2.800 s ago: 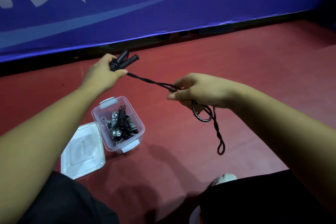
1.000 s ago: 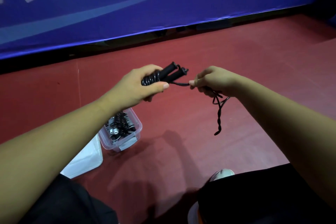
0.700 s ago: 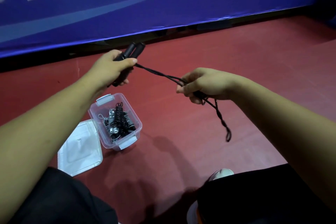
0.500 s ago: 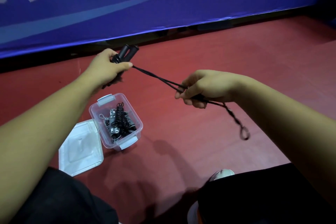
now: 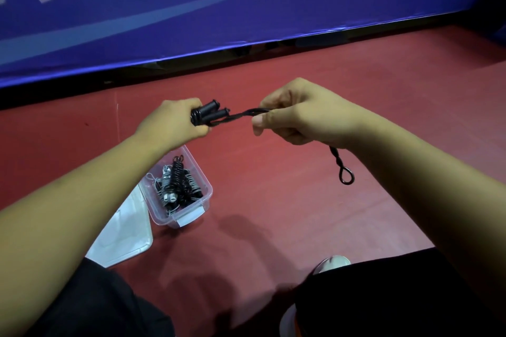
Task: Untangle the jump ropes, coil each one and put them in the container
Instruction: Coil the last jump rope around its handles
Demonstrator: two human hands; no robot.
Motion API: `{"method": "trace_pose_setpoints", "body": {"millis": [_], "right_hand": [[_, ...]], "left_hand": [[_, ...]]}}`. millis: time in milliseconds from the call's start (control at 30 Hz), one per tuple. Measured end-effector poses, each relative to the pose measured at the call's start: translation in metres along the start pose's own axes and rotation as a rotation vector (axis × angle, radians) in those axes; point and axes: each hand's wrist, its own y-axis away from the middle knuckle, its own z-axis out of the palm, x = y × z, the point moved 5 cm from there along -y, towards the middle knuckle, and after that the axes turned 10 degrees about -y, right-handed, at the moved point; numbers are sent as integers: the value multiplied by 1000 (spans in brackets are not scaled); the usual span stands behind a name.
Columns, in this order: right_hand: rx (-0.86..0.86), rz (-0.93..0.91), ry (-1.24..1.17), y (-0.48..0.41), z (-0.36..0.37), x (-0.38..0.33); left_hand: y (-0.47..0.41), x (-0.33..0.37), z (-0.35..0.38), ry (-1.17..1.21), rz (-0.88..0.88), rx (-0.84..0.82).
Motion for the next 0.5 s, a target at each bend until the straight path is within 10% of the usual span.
{"method": "trace_pose_setpoints", "body": {"millis": [500], "right_hand": [[323,-81,-27,-16,-33,12]], "left_hand": [[43,77,29,7,513,-422]]}}
